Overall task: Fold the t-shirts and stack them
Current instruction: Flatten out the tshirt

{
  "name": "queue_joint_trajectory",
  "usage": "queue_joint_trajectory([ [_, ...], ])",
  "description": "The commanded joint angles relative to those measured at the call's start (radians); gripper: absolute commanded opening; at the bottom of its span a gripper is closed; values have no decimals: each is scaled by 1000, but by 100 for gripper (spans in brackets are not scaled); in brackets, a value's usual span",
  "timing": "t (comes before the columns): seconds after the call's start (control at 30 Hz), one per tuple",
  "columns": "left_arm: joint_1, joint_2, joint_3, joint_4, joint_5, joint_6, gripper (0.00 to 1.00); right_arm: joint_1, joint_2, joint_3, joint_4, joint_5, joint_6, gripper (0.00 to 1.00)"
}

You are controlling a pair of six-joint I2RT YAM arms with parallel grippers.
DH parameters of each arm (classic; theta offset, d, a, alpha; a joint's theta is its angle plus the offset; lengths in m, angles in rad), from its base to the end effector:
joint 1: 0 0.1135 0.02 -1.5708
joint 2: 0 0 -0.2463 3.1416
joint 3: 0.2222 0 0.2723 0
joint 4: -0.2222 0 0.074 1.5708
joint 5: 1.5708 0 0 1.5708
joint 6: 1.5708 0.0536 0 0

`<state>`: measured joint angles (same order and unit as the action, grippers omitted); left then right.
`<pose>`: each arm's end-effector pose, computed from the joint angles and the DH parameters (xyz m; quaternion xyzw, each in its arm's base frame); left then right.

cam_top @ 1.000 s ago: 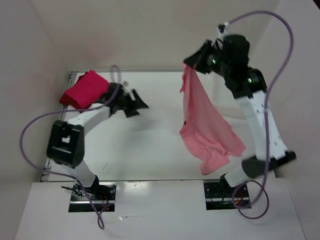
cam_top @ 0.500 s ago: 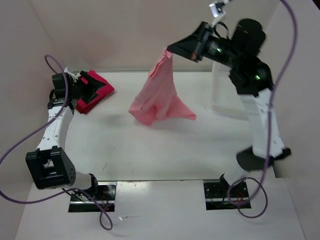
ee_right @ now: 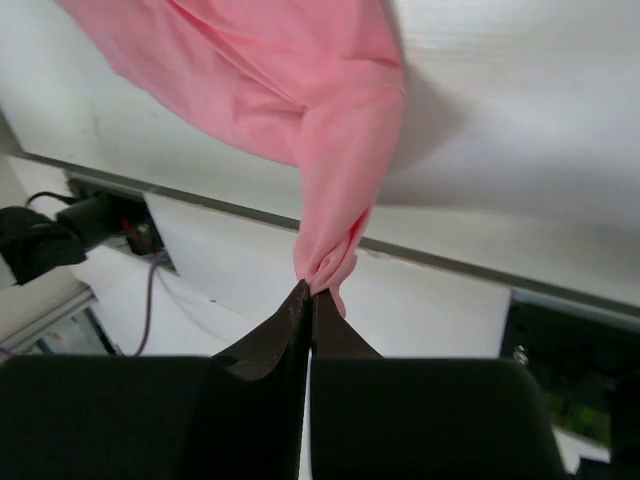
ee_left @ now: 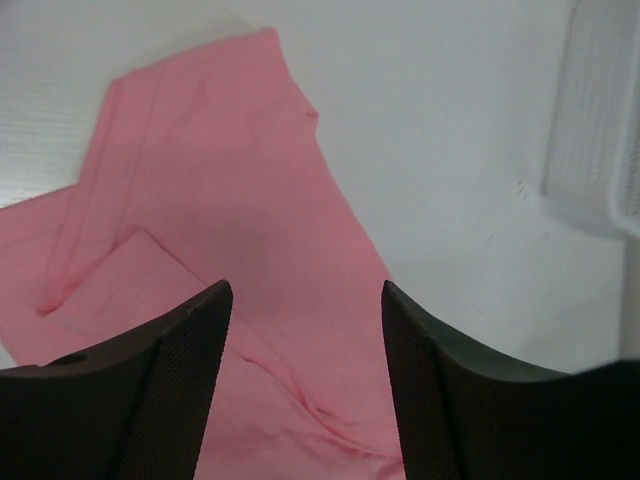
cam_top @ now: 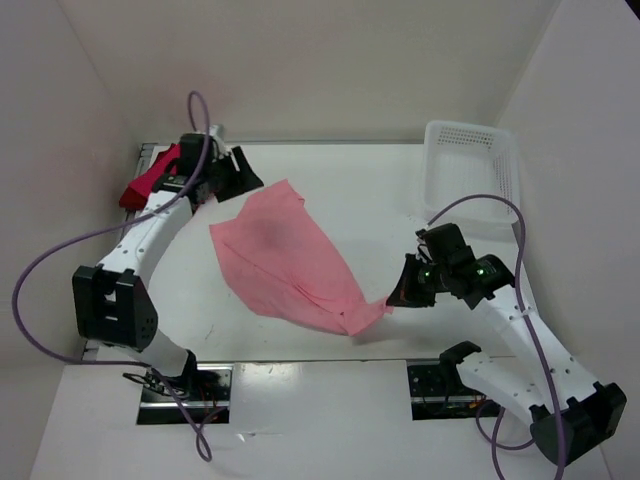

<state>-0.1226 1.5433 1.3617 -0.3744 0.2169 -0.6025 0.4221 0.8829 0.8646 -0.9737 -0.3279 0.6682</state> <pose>0.3883 -0.0595 0.3041 -0.1554 0.8565 -0.2598 0.4181 0.1740 0.0971 0.2545 0.0698 0.9441 0.2798 0.1596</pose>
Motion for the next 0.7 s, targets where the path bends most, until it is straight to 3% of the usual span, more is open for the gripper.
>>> queue_joint_trajectory([
  [0.0,-109,34,33,-64,-155,118,68,-3,-64,13,-36,62,-7,0],
  [0.07,-187,93,54,-64,-253,138,70,-3,-42,13,-26,50,-27,0],
  [0.23,-210,311,170,2,-376,70,76,-3,-21,13,-4,30,-41,0],
  [0.5,-255,722,663,-124,-598,214,84,6,-32,-1,105,-3,-7,1],
  [0.67,-255,823,761,-127,-596,251,78,6,-12,-10,141,-33,4,1],
])
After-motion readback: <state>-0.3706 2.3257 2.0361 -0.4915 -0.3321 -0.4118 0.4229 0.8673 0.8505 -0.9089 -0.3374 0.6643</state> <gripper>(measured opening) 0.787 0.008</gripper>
